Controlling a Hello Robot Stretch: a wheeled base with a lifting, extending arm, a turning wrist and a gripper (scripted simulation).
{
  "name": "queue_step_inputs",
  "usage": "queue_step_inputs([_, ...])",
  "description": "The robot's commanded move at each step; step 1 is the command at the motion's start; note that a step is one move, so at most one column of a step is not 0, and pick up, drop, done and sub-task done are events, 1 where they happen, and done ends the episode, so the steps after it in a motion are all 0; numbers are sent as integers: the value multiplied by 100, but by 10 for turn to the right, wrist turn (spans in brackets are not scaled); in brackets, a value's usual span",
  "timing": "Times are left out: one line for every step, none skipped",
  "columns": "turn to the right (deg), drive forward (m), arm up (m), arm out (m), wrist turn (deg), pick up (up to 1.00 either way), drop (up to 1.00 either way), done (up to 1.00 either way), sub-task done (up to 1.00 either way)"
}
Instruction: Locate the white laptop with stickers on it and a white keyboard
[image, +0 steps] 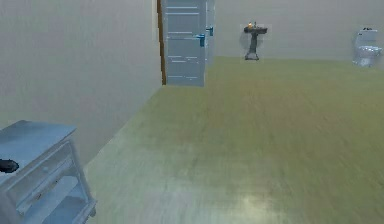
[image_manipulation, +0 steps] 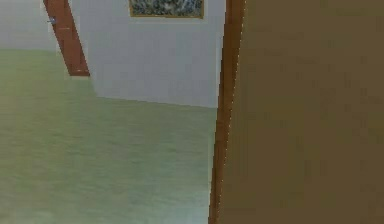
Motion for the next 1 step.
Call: queue_step_inputs([0,35,0,0,0,0,0,0,0])
